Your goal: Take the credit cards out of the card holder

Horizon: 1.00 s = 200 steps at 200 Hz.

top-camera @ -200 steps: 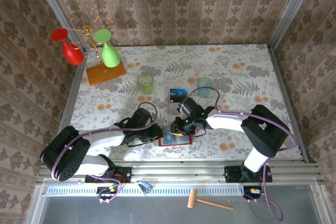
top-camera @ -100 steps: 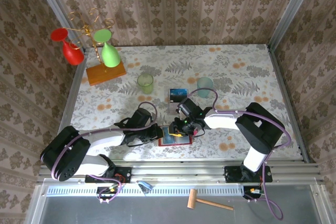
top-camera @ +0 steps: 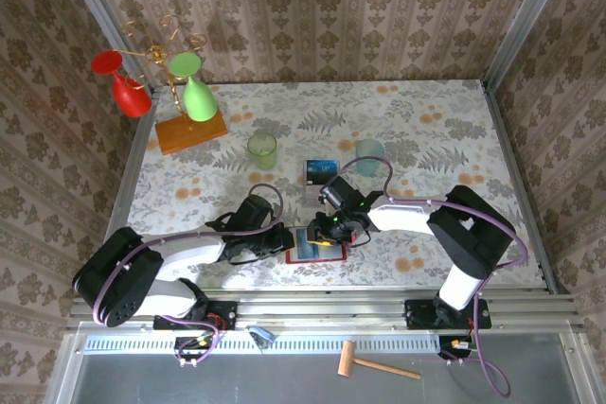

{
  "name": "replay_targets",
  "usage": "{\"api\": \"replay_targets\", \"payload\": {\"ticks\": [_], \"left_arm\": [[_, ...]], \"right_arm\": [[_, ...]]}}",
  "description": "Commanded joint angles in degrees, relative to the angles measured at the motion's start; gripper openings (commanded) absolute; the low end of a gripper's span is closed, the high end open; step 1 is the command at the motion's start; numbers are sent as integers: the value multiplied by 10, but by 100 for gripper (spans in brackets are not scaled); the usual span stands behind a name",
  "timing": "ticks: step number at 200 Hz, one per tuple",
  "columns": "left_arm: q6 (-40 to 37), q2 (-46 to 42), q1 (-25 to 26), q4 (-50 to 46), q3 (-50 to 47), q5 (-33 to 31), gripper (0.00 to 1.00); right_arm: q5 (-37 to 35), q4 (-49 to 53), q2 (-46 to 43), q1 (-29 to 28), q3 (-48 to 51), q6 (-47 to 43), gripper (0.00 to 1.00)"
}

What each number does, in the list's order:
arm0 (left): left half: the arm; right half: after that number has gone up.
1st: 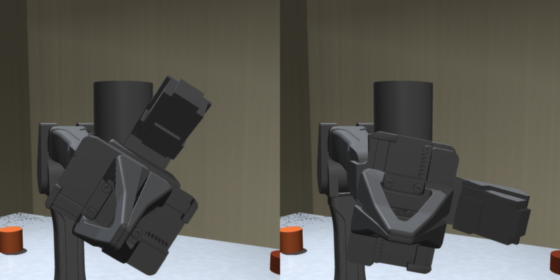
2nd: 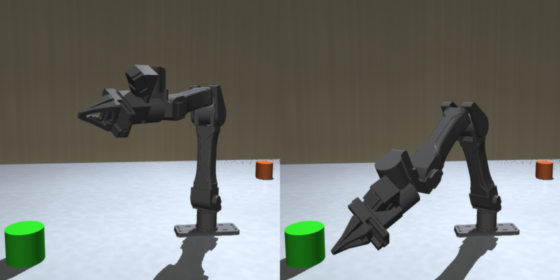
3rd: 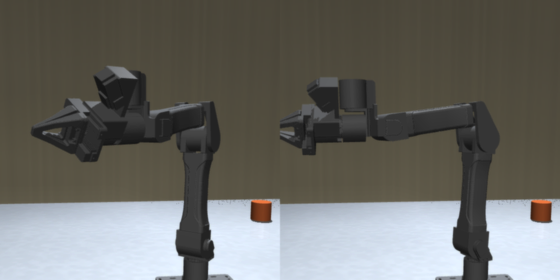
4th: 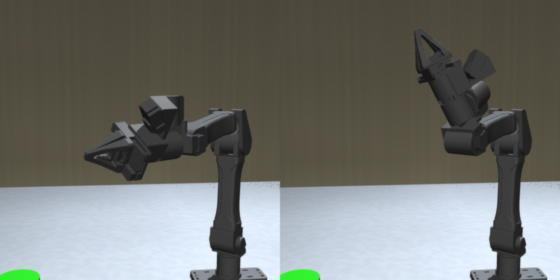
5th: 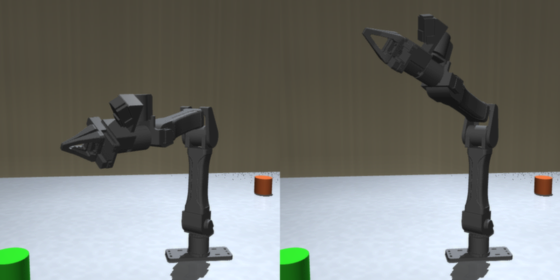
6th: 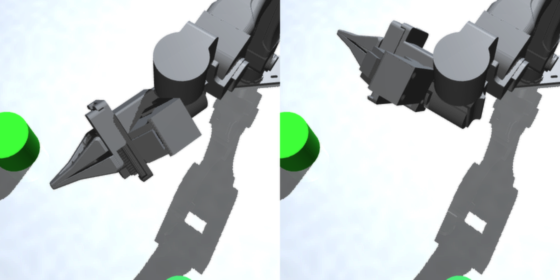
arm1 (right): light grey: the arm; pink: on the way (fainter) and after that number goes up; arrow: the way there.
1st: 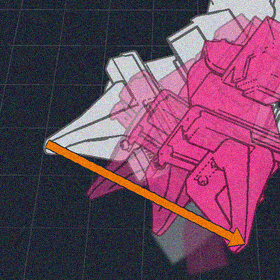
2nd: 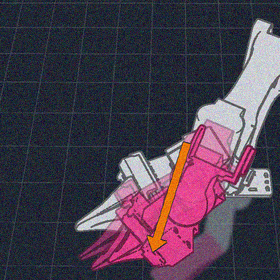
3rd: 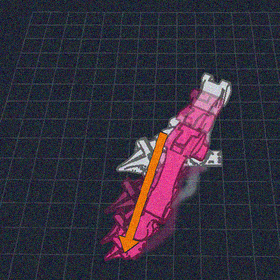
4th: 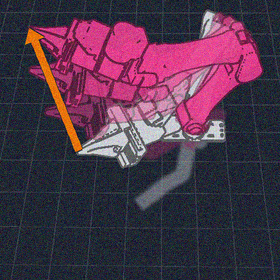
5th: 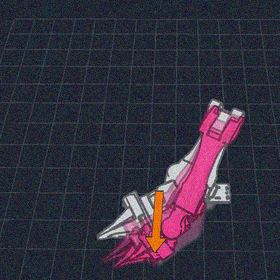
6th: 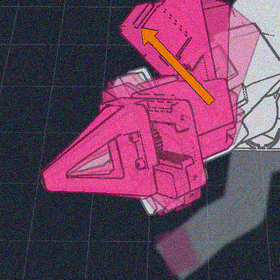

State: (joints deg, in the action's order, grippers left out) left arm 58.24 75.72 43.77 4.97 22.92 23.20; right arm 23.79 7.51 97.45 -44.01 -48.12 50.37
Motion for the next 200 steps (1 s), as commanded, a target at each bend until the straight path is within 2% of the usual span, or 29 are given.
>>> {"api": "replay_targets", "payload": {"ticks": [1,40,125,200], "left_arm": [[-7,11,-4,-17,-13,-3,12],[-6,7,-5,-18,-7,1,13],[-33,-12,1,-82,69,6,12],[-35,40,23,-63,72,11,7]], "right_arm": [[-37,50,-11,3,-6,-14,29],[-35,47,-29,4,-9,-15,29],[-4,12,-55,22,23,2,29],[31,-31,-31,28,41,15,29]]}}
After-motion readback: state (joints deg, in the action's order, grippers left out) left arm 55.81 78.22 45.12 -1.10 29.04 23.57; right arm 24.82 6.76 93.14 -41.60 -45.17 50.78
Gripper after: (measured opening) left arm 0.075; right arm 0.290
